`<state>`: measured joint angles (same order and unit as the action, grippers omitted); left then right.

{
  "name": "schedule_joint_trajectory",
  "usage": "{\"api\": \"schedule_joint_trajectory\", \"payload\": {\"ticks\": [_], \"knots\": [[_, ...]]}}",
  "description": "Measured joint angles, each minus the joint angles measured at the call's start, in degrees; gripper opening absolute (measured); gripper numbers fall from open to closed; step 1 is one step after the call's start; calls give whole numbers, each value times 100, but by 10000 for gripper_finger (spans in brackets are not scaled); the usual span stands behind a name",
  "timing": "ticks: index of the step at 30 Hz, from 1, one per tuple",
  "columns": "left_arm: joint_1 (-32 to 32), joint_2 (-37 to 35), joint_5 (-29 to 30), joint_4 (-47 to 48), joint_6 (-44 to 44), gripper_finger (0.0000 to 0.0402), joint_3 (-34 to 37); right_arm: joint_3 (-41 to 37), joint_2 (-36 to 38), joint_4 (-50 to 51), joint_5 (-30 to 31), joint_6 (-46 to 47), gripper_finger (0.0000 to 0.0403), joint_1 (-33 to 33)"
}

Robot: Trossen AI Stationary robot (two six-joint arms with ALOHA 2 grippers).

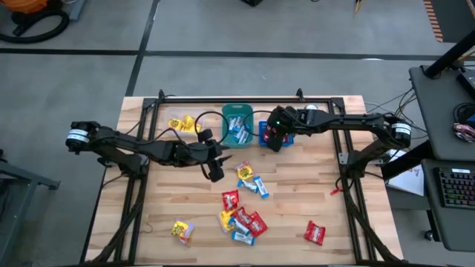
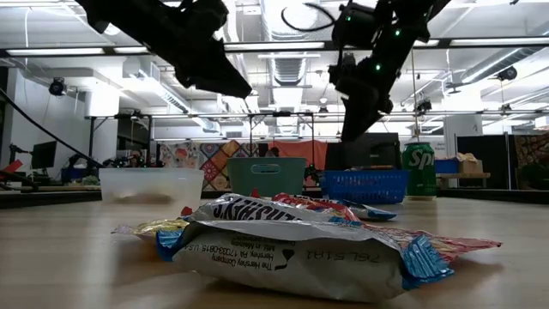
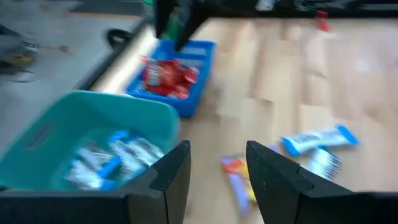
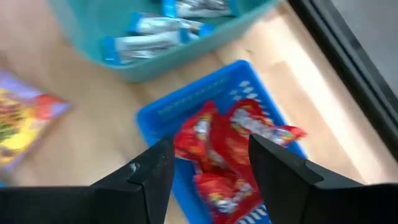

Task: Sort candy
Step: Put the yellow candy into the transparent bin

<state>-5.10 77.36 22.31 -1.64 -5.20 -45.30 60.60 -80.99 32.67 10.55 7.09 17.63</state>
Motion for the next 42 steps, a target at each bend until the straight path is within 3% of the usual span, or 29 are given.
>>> {"api": "schedule_joint_trajectory", "payload": {"ticks": [6, 18, 25, 31, 37, 42], "knots": [[-29, 63, -807, 52, -171, 140, 0, 0, 46, -13, -53, 196, 196, -472], [-214, 674, -836, 105, -357, 140, 9, -2, 44, 11, -57, 694, 196, -1496], [-238, 1470, -835, -357, 377, 140, 11, -2, 42, 63, -108, 961, 196, -1899], [-236, 2138, -815, -887, 1013, 143, -125, -8, 42, 451, -500, 1360, 196, -2153], [-236, 2734, -172, -842, 1686, 176, -419, -68, 44, 699, -505, 1665, 196, -2472], [-225, 2992, -110, -718, 2151, 201, -557, -87, 43, 695, -491, 1915, 196, -2615]]}}
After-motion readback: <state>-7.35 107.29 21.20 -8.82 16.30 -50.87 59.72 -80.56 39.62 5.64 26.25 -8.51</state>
